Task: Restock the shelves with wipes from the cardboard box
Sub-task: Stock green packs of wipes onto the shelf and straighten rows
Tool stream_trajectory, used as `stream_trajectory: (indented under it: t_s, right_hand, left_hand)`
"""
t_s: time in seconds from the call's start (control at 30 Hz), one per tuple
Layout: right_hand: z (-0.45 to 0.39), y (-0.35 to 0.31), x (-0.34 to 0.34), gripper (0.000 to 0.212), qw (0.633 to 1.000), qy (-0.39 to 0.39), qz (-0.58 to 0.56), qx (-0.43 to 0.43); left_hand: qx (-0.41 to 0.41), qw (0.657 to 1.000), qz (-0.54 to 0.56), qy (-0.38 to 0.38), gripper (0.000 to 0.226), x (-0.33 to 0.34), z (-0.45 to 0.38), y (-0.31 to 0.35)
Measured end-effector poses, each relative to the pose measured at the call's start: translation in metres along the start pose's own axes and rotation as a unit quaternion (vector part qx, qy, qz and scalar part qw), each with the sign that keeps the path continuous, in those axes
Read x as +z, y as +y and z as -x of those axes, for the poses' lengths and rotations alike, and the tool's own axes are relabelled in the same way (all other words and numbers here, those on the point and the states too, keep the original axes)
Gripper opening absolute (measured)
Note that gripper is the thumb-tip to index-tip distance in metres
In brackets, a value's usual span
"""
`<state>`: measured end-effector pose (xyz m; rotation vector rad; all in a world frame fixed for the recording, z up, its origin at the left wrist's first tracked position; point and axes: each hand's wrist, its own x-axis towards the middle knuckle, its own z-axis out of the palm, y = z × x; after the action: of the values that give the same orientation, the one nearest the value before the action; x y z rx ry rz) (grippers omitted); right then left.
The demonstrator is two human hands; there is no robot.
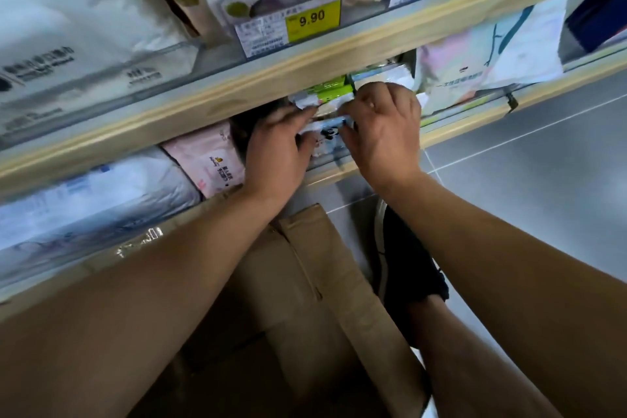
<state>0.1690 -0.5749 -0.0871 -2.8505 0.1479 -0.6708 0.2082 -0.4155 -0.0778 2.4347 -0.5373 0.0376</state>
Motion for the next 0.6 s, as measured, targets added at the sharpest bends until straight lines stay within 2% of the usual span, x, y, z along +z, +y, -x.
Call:
stream_trajectory:
  t_s: [0.13,0.23,0.43,0.6]
  right_hand:
    - [0.001,0.003,0.0,0.04,1.0,0.0,-0.001,0.016]
    - [-0.006,0.005,0.002,0.035,1.0,0.002,0.015,0.024]
    - [-0.01,0.005,0.007,0.028,1.0,-0.007,-0.011,0.028]
    - [0.002,0.016,-0.007,0.043,0.999,0.01,-0.044,0.027]
  left_hand:
    - [-0.009,1.0,-0.022,0.01,0.04,-0.003,-0.006,0.003]
    - [-0.016,0.999,-0.05,0.006,0.041,-0.003,-0.009,0.005]
    - [-0.034,0.995,-0.086,0.026,0.028,0.003,-0.016,0.009]
    - [-0.02,0.993,-0.106,0.047,0.032,0.004,-0.014,0.016]
